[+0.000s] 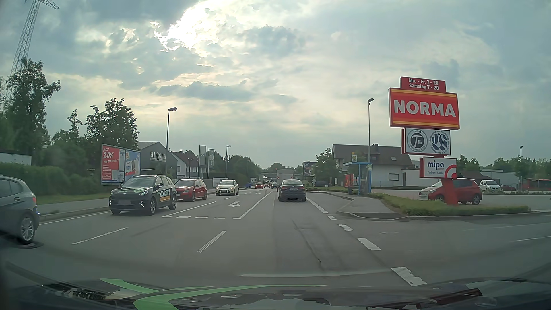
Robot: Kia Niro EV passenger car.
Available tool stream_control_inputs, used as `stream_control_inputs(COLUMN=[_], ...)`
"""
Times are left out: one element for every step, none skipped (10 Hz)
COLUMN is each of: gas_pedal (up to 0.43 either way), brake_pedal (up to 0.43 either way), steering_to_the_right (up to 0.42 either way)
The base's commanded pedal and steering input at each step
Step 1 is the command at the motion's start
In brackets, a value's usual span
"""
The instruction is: Follow the waypoints while adhering to traffic rules and regulations
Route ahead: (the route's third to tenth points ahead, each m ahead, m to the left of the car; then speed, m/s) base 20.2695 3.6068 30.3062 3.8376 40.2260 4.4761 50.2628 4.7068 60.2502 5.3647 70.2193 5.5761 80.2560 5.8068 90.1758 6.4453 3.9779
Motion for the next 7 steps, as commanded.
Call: stream_control_inputs(gas_pedal=[0.358,0.358,0.35,0.35,0.339,0.331,0.331], brake_pedal=[0.0,0.0,0.0,0.0,0.0,0.0,0.0], steering_to_the_right=[-0.008,-0.008,-0.008,-0.008,-0.008,-0.008,-0.008])
